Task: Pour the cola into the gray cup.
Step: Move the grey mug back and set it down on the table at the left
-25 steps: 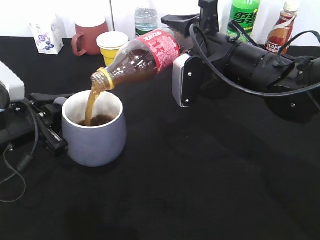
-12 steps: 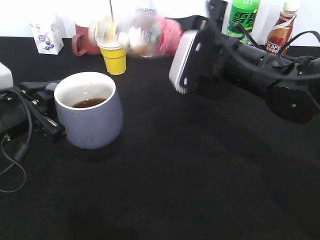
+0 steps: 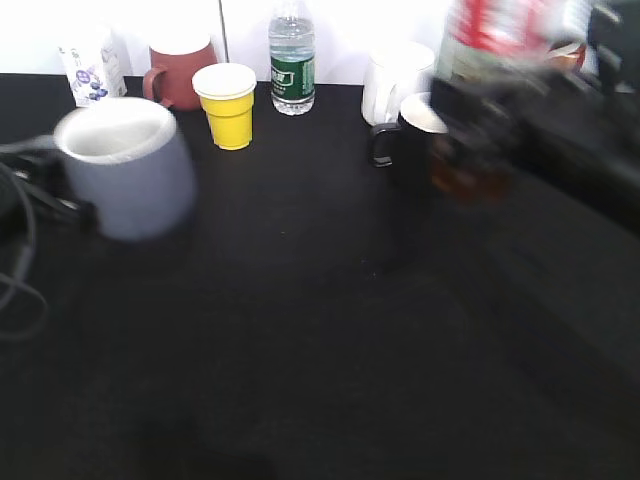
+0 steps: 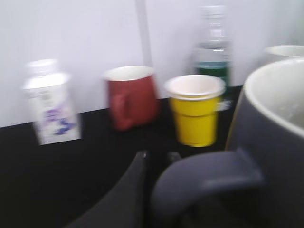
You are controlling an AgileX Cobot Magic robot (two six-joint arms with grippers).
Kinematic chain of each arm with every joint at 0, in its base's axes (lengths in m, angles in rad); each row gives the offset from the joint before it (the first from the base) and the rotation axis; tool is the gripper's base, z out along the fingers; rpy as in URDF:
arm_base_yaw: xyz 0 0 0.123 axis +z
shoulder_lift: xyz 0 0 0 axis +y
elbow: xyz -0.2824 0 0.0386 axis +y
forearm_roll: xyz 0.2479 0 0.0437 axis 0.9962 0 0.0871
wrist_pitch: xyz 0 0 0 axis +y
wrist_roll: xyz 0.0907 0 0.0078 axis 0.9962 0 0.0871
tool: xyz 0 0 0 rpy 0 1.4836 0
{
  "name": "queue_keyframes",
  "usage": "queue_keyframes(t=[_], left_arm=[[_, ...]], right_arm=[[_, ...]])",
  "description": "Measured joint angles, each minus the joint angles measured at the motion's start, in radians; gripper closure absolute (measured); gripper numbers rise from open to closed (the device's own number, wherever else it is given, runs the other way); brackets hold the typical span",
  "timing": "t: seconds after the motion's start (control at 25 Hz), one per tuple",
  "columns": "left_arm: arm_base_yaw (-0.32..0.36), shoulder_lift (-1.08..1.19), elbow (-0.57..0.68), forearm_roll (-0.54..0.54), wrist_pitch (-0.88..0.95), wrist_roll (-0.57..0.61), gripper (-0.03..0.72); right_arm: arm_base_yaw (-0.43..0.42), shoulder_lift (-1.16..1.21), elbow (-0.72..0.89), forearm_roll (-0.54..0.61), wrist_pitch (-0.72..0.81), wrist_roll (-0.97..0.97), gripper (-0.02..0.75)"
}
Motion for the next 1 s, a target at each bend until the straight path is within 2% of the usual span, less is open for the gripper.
queue_keyframes(t=[0.04,0.12,0.2,0.32,0.56,0.76,0.8,0.92,1.0], left_arm=[[0.022,0.003,-0.005,-0.029,-0.002,0.009,0.617],[0.093,0.049,-0.06,-0.039,-0.006,0.013,0.617],[0.178,0.169,-0.174,-0.017,-0.006,0.015,0.617],[0.239,0.345,-0.338,0.01,0.002,0.015,0.616],[0.285,0.557,-0.649,0.033,0.089,0.015,0.615],[0.285,0.615,-0.703,0.047,0.101,0.0,0.615],[0.285,0.615,-0.703,0.047,0.1,0.001,0.601],[0.285,0.612,-0.688,0.043,0.079,0.0,0.377],[0.285,0.587,-0.648,0.04,0.069,0.0,0.326]], right_arm=[[-0.006,-0.041,0.06,0.093,0.003,-0.056,0.351],[-0.051,-0.075,0.094,0.117,0.007,-0.078,0.351],[-0.097,-0.087,0.099,0.129,0.007,-0.083,0.351],[-0.103,-0.087,0.1,0.153,0.006,-0.131,0.351],[-0.103,-0.087,0.1,0.223,-0.003,-0.204,0.351],[-0.103,-0.086,0.1,0.227,-0.025,-0.205,0.351],[-0.103,-0.086,0.1,0.227,-0.025,-0.205,0.351],[-0.103,-0.085,0.1,0.227,-0.026,-0.207,0.351],[-0.103,-0.072,0.1,0.227,-0.026,-0.207,0.351]])
